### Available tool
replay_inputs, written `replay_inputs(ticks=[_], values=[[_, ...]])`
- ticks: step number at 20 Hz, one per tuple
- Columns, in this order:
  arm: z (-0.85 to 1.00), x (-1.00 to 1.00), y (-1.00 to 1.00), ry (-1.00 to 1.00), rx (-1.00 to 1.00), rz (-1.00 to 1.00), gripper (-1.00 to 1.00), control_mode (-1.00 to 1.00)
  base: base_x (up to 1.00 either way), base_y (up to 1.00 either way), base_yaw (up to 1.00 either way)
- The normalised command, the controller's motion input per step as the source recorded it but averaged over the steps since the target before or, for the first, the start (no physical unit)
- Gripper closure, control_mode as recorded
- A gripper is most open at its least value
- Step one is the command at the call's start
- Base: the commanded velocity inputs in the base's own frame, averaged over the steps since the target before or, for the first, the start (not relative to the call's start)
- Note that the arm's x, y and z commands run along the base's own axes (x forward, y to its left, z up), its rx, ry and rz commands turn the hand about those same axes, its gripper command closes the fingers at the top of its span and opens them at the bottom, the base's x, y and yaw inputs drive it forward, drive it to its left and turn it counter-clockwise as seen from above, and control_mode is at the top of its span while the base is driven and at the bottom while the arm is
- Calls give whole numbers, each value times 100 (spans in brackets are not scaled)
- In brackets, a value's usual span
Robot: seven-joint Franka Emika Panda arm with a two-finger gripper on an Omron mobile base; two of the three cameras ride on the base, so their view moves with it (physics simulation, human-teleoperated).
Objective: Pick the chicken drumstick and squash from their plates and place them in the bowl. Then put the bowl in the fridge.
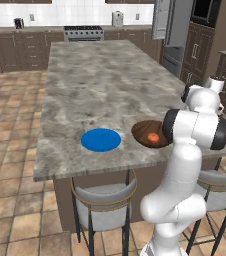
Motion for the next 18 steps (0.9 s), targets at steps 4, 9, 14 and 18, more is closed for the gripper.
replay_inputs(ticks=[4,9,14,18], values=[[-5,29,-45,-5,3,-18,-100,-100,0,0,0],[-10,45,-18,-11,0,-14,-100,-100,0,0,0],[-16,44,-13,-4,-2,-8,-100,-100,0,0,0],[-28,34,-16,-2,-9,-1,-100,-100,0,0,0]])
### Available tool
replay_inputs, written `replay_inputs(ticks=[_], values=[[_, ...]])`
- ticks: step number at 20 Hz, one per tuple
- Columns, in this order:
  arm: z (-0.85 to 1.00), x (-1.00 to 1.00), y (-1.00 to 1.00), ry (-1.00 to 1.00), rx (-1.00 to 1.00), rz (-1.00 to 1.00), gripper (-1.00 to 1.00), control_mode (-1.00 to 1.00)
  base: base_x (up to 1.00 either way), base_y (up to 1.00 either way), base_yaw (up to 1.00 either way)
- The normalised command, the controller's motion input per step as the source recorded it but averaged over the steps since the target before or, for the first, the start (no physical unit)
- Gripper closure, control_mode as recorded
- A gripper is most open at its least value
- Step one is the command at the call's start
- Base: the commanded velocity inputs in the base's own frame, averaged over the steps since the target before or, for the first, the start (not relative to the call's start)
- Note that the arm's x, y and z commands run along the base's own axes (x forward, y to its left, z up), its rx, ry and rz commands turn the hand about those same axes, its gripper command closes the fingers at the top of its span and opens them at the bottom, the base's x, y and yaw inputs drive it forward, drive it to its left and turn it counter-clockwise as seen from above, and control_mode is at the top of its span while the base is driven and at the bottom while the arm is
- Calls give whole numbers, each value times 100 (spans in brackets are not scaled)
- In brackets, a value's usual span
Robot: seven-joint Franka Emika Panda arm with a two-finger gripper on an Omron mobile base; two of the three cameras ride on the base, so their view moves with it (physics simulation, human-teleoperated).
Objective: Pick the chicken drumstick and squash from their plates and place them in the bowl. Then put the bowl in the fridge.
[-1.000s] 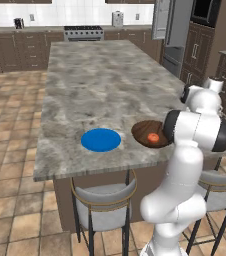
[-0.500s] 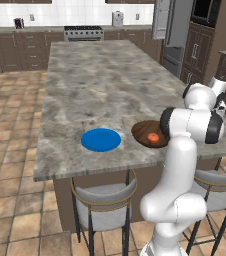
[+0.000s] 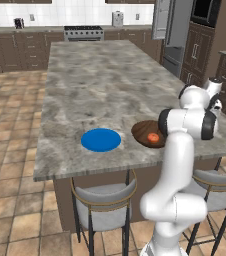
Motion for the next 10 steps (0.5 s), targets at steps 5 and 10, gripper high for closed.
replay_inputs(ticks=[5,10], values=[[-25,26,-22,0,-2,4,-100,-100,0,0,0],[-13,29,-14,0,0,11,-100,-100,0,0,0]])
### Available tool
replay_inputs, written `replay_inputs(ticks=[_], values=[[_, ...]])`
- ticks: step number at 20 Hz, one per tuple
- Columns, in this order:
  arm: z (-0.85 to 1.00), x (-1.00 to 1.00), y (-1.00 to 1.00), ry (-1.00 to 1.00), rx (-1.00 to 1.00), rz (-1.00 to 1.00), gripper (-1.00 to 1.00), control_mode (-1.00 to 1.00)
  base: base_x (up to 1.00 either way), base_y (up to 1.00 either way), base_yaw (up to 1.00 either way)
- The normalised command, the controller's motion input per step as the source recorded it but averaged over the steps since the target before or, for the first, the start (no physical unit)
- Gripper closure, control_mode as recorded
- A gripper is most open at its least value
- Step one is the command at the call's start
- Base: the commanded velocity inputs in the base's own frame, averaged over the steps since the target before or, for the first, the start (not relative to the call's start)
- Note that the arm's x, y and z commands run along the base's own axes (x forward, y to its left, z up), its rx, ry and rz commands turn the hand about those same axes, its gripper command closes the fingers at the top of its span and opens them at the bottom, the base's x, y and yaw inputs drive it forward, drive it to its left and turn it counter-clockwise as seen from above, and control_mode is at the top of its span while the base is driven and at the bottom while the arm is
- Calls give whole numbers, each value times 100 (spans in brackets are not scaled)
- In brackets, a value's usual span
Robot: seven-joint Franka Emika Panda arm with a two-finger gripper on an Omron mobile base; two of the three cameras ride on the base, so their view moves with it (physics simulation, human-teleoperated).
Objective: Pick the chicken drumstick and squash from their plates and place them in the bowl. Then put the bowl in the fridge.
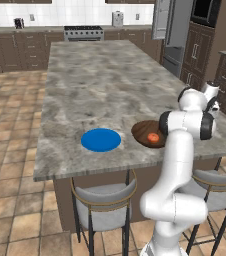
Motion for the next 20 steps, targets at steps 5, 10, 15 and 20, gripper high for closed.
replay_inputs(ticks=[5,10,15,20], values=[[-14,26,-10,2,0,16,-100,-100,0,0,0],[-16,31,-2,11,0,7,-100,-100,0,0,0],[-16,36,-6,18,0,2,-100,-100,0,0,0],[-14,35,-16,19,2,2,-100,-100,0,0,0]])
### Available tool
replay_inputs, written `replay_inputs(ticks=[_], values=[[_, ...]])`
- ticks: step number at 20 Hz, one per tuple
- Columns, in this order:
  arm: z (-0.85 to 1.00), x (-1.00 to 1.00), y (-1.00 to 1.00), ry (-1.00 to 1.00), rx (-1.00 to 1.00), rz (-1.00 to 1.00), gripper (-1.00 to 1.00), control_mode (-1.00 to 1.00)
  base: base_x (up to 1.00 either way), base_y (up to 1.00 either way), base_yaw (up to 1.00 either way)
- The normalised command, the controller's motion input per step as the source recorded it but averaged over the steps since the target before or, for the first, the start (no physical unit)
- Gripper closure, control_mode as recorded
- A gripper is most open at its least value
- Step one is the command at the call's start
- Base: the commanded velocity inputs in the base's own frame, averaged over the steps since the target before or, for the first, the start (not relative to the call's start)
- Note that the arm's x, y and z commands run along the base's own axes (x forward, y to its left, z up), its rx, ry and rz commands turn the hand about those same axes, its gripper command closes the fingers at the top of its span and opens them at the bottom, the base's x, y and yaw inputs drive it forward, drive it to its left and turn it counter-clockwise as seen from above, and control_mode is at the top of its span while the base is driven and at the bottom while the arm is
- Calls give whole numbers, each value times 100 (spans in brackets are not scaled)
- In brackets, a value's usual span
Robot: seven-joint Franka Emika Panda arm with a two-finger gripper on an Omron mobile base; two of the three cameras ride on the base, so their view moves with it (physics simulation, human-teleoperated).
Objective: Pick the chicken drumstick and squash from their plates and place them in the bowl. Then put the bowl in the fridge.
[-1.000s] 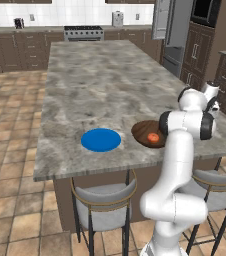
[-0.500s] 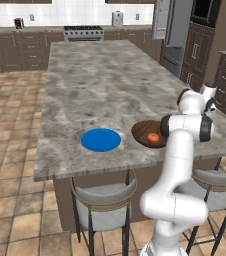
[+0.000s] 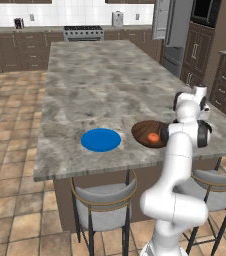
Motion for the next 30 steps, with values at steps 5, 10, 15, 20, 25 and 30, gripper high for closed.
replay_inputs(ticks=[5,10,15,20,25,30], values=[[-9,25,-23,18,3,4,-100,-100,0,0,0],[-3,16,-12,16,8,5,100,-100,0,0,0],[13,2,1,11,16,4,100,-100,0,0,0],[57,2,15,1,23,4,100,-100,0,0,0],[79,3,25,0,15,5,100,-100,0,0,0],[74,-2,28,0,6,9,100,-100,0,0,0]])
